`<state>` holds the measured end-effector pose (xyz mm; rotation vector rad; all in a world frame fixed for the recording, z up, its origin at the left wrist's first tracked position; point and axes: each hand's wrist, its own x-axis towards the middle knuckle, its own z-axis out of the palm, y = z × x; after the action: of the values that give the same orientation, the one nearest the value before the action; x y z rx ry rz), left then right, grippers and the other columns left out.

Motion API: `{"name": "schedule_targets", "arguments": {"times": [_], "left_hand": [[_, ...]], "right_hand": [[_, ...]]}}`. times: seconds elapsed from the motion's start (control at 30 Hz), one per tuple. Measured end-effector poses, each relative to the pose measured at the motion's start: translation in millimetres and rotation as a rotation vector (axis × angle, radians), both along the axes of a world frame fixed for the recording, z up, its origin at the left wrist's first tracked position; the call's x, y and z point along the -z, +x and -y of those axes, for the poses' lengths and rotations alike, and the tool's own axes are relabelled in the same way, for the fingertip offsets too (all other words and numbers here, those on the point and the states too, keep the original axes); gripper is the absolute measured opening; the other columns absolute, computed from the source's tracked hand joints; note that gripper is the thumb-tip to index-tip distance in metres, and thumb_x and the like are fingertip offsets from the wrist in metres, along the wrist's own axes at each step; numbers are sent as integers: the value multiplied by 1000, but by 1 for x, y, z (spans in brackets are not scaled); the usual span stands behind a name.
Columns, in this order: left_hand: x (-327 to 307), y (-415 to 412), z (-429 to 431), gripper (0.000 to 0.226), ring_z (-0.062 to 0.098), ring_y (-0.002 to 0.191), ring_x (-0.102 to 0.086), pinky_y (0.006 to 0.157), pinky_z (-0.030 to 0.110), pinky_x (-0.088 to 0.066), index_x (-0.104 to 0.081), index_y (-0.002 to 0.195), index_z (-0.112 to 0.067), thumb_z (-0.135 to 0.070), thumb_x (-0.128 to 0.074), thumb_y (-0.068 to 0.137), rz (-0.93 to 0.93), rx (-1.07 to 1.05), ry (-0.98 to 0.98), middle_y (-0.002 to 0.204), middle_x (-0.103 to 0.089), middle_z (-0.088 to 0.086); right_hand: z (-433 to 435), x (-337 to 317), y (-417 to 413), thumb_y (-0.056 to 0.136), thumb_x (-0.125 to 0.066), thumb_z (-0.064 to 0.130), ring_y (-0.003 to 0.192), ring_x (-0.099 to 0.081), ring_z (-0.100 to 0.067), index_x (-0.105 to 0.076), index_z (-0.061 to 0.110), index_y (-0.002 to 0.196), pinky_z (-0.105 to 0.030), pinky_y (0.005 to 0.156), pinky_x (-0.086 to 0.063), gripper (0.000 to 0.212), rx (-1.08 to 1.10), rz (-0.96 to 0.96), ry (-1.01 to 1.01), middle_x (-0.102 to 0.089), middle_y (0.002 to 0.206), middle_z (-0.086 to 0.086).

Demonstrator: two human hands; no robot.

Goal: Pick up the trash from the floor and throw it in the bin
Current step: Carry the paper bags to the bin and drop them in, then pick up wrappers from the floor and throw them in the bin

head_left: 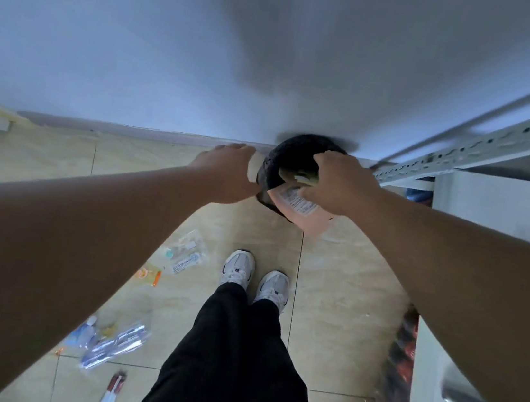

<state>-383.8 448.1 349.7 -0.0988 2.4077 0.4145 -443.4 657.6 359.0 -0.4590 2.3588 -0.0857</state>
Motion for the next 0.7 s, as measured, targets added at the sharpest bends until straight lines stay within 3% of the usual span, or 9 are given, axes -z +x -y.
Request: {"name": "schedule_targets", "arguments": {"times": [0.17, 0.23, 0.33, 0.7], "left_hand": [[-82, 43, 36, 90, 23, 150, -21, 114, 48, -29, -20, 156, -21, -56, -59, 83, -8, -122, -84, 165, -22, 0], [-114, 67, 54, 91, 23, 151, -19, 115, 48, -28, -17, 157, -23, -58, -58, 83, -2, -201, -114, 165, -19, -1], [-159, 111, 84, 92, 21, 151, -19, 115, 48, -27, -17, 157, -24, -59, -59, 82, -5, -333, -149, 165, -19, -2], [-281, 344, 172, 89, 23, 148, -27, 115, 45, -30, -20, 156, -24, -54, -62, 83, 12, -880, -229, 164, -23, -2]], "right_hand": [[32, -81, 18, 80, -65, 57, 126, -50, -31, -48, 16, 136, -48, 98, -47, 72, -120, 15, 11, -53, 138, -7], [50, -112, 28, 80, -66, 56, 124, -49, -31, -48, 16, 133, -47, 98, -46, 69, -181, 10, 6, -54, 136, -8], [84, -154, 48, 80, -65, 56, 118, -52, -31, -49, 15, 124, -45, 93, -47, 62, -287, 15, -1, -56, 127, -9], [235, -250, 190, 82, -65, 56, 129, -48, -30, -40, 18, 146, -47, 98, -47, 78, -693, 6, -71, -51, 142, -6]]}}
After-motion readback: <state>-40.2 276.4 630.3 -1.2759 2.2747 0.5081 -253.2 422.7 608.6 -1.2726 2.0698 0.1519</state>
